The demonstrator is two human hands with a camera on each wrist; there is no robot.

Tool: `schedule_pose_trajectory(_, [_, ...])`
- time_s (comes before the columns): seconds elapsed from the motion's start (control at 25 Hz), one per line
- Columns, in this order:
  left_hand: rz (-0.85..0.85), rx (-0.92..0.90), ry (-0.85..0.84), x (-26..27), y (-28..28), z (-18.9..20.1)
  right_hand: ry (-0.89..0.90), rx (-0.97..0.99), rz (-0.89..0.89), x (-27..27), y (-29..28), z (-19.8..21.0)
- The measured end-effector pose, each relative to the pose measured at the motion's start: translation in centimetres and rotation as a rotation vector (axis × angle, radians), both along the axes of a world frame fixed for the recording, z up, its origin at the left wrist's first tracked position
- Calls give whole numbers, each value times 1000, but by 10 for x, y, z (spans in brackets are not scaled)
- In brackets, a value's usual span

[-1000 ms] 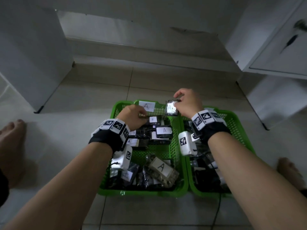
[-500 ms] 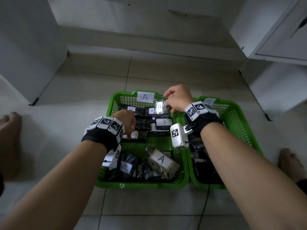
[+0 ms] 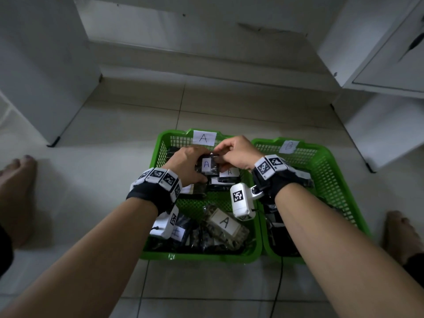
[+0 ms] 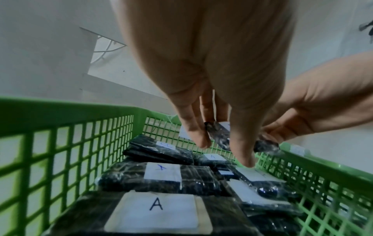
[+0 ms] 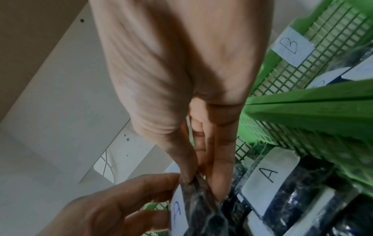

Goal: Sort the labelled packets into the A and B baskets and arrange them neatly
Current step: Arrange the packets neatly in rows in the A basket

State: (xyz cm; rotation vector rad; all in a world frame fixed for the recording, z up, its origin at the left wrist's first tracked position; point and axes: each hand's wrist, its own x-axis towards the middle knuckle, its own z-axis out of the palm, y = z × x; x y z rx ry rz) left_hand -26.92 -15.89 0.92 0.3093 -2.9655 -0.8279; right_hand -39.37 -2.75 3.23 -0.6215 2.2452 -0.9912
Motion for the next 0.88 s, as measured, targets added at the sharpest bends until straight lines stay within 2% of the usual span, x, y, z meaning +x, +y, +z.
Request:
schedule_pose_trajectory(0.08, [32, -56, -27, -1, 0, 1, 206, 87, 42, -5, 0, -1])
schedule_pose_trajectory(0.16, [78, -55, -56, 2, -5, -1, 466, 286, 185, -7, 2, -3])
schedule_pose_trajectory(0.2, [98, -49, -70, 3, -8, -3, 534, 377, 259, -5, 2, -5])
schedule_pose_trajectory(0.32, [141, -40, -91, 6, -20, -4, 583, 531, 397, 0, 1, -12])
schedule_pose_trajectory(0.44, [124, -42, -191, 12, -32, -6, 660, 561, 471, 4, 2, -16])
schedule_pose_trajectory(0.56, [143, -130, -165, 26, -39, -5, 726, 601, 530, 11, 7, -17])
schedule_pose_trajectory(0.72, [160, -344, -123, 37, -48, 2, 692, 517, 437, 12, 11, -10])
schedule_pose_trajectory(0.88, [125, -444, -290, 25, -49, -4, 660, 518, 382, 7, 10, 0])
